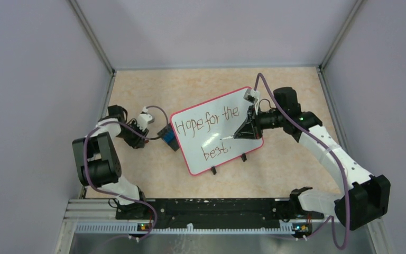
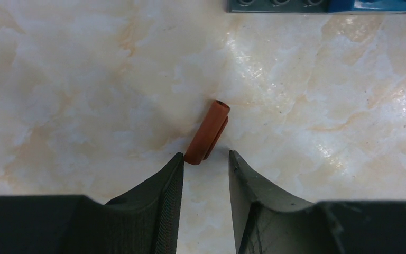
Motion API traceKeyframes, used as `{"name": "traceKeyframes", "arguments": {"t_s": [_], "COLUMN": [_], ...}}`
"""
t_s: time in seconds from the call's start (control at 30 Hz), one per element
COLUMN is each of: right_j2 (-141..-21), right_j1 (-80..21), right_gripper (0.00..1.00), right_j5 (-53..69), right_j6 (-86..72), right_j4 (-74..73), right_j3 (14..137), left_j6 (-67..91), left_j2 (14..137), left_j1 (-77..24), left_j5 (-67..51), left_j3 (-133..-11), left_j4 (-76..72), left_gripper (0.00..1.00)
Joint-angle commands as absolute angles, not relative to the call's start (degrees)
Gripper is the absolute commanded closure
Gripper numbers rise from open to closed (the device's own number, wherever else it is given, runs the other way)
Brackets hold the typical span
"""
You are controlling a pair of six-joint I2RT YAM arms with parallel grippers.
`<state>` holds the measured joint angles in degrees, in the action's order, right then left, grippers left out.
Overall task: Write a sentence on the whiteboard
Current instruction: Pick up the pen cap from the corner of the board.
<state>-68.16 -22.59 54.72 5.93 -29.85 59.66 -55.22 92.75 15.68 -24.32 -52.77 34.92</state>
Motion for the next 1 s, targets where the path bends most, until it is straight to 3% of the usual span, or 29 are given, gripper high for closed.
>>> {"name": "traceKeyframes", "arguments": {"t_s": [0.0, 0.23, 0.37, 0.57, 0.8, 0.97], "right_j2": [-68.46, -68.42, -68.47, -68.44, -68.46, -68.16], "right_j1": [-22.06, -22.06, -22.06, -22.06, -22.06, -22.06], "right_gripper": [1.00, 1.00, 1.00, 1.00, 1.00, 1.00], "right_j5": [54.81, 54.67, 54.65, 54.67, 54.76, 54.44], "right_j6": [6.65, 6.43, 6.41, 6.39, 6.20, 6.60], "right_j4": [-28.43, -28.42, -28.45, -28.45, -28.18, -28.65], "right_j3": [60.73, 60.72, 60.72, 60.56, 60.26, 60.23], "left_j6": [-57.34, -60.14, -60.90, -66.81, -75.06, -78.12], "left_j2": [92.55, 94.05, 95.18, 94.88, 94.47, 95.11], "left_j1": [14.81, 13.54, 13.54, 13.46, 13.36, 13.37], "left_j5": [-26.06, -25.29, -25.01, -27.23, -27.10, -25.13], "left_j3": [-51.35, -51.17, -51.57, -52.63, -51.01, -48.89], "left_j4": [38.30, 38.61, 36.97, 37.25, 34.90, 36.06], "left_gripper": [0.59, 0.59, 0.50, 0.49, 0.51, 0.59]}}
